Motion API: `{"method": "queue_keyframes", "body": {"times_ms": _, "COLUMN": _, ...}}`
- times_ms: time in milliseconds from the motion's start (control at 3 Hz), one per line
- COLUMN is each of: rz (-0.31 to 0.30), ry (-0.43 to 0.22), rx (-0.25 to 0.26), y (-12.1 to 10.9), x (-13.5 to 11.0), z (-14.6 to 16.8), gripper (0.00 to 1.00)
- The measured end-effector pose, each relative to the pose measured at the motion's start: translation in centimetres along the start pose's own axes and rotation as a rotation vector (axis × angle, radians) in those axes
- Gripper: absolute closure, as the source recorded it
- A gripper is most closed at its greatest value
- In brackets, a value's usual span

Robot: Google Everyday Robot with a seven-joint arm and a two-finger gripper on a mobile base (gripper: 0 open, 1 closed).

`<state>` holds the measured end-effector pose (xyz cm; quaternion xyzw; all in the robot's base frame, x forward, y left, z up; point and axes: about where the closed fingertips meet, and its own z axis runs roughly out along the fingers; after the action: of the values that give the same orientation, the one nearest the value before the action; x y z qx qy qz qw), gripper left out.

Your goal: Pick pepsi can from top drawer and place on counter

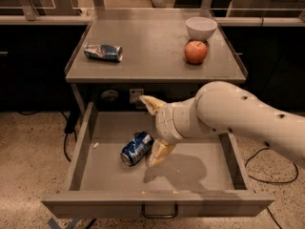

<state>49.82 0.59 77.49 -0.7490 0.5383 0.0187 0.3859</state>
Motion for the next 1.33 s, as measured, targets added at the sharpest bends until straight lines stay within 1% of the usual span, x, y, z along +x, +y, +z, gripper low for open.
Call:
{"method": "queue_keyframes", "body": {"times_ms": 333, "rz": -0.050, "ry": 0.029, "rx": -0.022, "y": 0.0, "x": 0.5, "z": 3.7, "gripper": 0.00}}
{"method": "queue_keyframes", "body": {"times_ms": 667, "rz": -0.099, "ry": 0.061, "rx": -0.065, "y": 0.7, "x": 0.9, "z": 6.8, "gripper": 0.00}}
{"method": "queue_keyframes", "body": {"times_ms": 1000, "rz": -0.122, "ry": 0.076, "rx": -0.108, "y": 1.5, "x": 1.3, "z": 8.3, "gripper": 0.00}}
{"method": "queue_keyframes", "body": {"times_ms": 1333, "rz": -0.140, "ry": 0.056, "rx": -0.155, "y": 2.5, "x": 1.0, "z": 9.6, "gripper": 0.00}}
